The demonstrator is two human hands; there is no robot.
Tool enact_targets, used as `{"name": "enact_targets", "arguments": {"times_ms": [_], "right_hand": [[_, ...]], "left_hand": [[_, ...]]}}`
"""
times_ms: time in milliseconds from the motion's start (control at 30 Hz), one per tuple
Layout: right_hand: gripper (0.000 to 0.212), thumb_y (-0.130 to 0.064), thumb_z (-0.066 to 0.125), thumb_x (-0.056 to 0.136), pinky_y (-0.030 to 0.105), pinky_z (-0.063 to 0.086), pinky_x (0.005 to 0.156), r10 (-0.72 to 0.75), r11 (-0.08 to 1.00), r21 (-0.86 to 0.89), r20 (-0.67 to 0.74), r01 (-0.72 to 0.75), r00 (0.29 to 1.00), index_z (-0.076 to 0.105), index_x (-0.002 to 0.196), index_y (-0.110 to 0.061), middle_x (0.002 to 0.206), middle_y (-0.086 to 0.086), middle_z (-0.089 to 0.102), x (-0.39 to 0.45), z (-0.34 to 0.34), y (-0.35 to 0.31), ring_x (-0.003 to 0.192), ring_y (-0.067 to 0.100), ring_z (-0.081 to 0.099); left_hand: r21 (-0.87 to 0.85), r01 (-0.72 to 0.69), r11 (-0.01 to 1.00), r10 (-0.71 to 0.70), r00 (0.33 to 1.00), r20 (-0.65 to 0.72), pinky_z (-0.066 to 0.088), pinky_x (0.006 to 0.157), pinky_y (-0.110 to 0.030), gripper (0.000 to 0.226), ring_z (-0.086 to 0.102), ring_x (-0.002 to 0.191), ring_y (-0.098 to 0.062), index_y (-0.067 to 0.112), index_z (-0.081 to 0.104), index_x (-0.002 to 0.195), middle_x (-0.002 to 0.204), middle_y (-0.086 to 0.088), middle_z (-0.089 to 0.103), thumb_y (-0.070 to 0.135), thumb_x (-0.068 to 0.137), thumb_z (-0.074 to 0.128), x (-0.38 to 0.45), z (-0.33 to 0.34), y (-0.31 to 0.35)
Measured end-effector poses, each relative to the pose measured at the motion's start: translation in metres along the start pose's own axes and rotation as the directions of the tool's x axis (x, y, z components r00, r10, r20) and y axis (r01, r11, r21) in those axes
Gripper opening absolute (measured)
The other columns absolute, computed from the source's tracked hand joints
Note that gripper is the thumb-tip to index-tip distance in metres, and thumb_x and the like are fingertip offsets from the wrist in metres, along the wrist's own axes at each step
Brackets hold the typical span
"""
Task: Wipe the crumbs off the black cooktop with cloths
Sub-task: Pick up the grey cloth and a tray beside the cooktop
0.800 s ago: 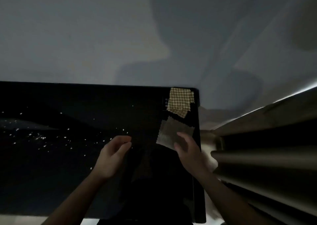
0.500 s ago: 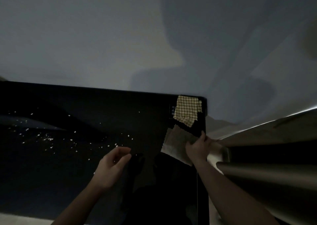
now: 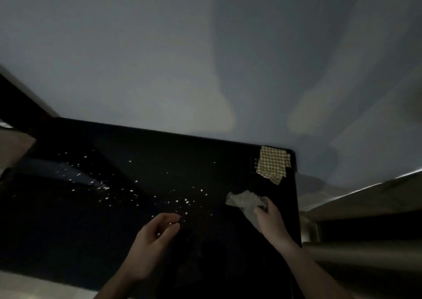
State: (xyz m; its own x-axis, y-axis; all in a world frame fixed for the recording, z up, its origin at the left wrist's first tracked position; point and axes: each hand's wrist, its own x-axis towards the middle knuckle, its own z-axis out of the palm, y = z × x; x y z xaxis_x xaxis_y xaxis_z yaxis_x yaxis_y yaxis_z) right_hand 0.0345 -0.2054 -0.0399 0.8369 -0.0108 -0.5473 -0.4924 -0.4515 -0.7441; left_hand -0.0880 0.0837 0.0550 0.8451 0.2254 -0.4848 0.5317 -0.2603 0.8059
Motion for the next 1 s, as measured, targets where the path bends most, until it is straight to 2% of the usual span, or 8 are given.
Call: {"name": "enact_targets", "arguments": {"times_ms": [100,300,400,533,733,833,933,1000], "right_hand": [[0.024,-0.007,0.052,0.104,0.033,0.054,0.094,-0.047,0.998,0.05,0.072,0.043,0.996,0.062,0.121,-0.021,0.115,0.002,0.071,-0.054,0.034,-0.032,0.111,0.018,0.068],[0.026,-0.005,0.054,0.104,0.027,0.056,0.089,-0.169,0.977,0.154,0.158,0.145,0.973,0.071,0.106,-0.025,0.102,-0.006,0.079,-0.176,0.128,-0.094,0.101,0.009,0.075],[0.036,0.0,0.053,0.104,0.025,0.058,0.095,-0.208,0.972,0.16,0.224,0.174,0.952,0.076,0.114,-0.026,0.111,-0.011,0.08,-0.221,0.177,-0.11,0.107,0.003,0.075],[0.044,0.005,0.052,0.103,0.027,0.054,0.104,-0.207,0.972,0.161,0.257,0.17,0.944,0.076,0.121,-0.027,0.117,-0.013,0.081,-0.265,0.231,-0.116,0.114,0.003,0.073],[0.048,0.008,0.053,0.102,0.029,0.055,0.096,-0.106,0.98,0.189,0.238,0.062,0.965,0.082,0.105,-0.03,0.109,-0.006,0.083,-0.303,0.27,-0.113,0.108,0.007,0.076],[0.051,0.007,0.056,0.101,0.022,0.054,0.086,-0.076,0.981,0.192,0.207,0.036,0.975,0.083,0.092,-0.035,0.1,-0.01,0.084,-0.302,0.285,-0.119,0.096,0.0,0.077],[0.043,0.005,0.057,0.102,0.008,0.056,0.074,-0.112,0.98,0.184,0.241,0.068,0.964,0.08,0.099,-0.031,0.097,-0.018,0.083,-0.292,0.307,-0.139,0.093,-0.006,0.075],[0.039,0.004,0.055,0.102,0.007,0.056,0.076,-0.133,0.977,0.2,0.29,0.076,0.948,0.08,0.105,-0.027,0.102,-0.013,0.083,-0.282,0.327,-0.157,0.099,-0.002,0.076]], "left_hand": [[-0.083,-0.025,0.996,0.024,0.999,-0.021,0.056,0.089,-0.024,0.018,0.073,0.1,-0.004,0.03,0.074,0.111,0.107,0.007,0.078,0.021,0.098,0.064,-0.032,-0.041,-0.011],[-0.178,-0.043,0.983,0.022,0.993,-0.118,0.051,0.102,-0.037,0.024,0.07,0.106,-0.004,0.035,0.077,0.107,0.109,0.003,0.077,0.017,0.096,0.065,-0.1,-0.14,-0.062],[-0.199,-0.037,0.979,0.009,0.99,-0.138,0.049,0.107,-0.043,0.021,0.069,0.11,-0.001,0.039,0.076,0.11,0.111,0.007,0.077,0.028,0.093,0.069,-0.13,-0.186,-0.09],[-0.229,-0.035,0.973,0.001,0.989,-0.148,0.048,0.11,-0.045,0.028,0.07,0.109,-0.004,0.035,0.078,0.107,0.111,0.004,0.077,0.015,0.097,0.062,-0.156,-0.235,-0.12],[-0.243,-0.064,0.968,0.038,0.993,-0.111,0.049,0.109,-0.045,0.027,0.069,0.111,-0.01,0.032,0.077,0.111,0.113,0.002,0.076,0.016,0.099,0.059,-0.159,-0.287,-0.125],[-0.241,-0.076,0.968,0.055,0.994,-0.095,0.048,0.11,-0.046,0.024,0.068,0.114,-0.009,0.035,0.075,0.116,0.117,0.006,0.075,0.025,0.099,0.062,-0.151,-0.305,-0.122],[-0.238,-0.045,0.97,0.019,0.994,-0.111,0.048,0.107,-0.039,0.026,0.067,0.112,0.002,0.04,0.074,0.114,0.117,0.012,0.074,0.025,0.099,0.06,-0.144,-0.324,-0.126],[-0.238,-0.003,0.971,-0.033,0.989,-0.147,0.049,0.105,-0.036,0.029,0.067,0.109,0.005,0.042,0.075,0.111,0.116,0.012,0.074,0.02,0.099,0.06,-0.143,-0.34,-0.133]]}}
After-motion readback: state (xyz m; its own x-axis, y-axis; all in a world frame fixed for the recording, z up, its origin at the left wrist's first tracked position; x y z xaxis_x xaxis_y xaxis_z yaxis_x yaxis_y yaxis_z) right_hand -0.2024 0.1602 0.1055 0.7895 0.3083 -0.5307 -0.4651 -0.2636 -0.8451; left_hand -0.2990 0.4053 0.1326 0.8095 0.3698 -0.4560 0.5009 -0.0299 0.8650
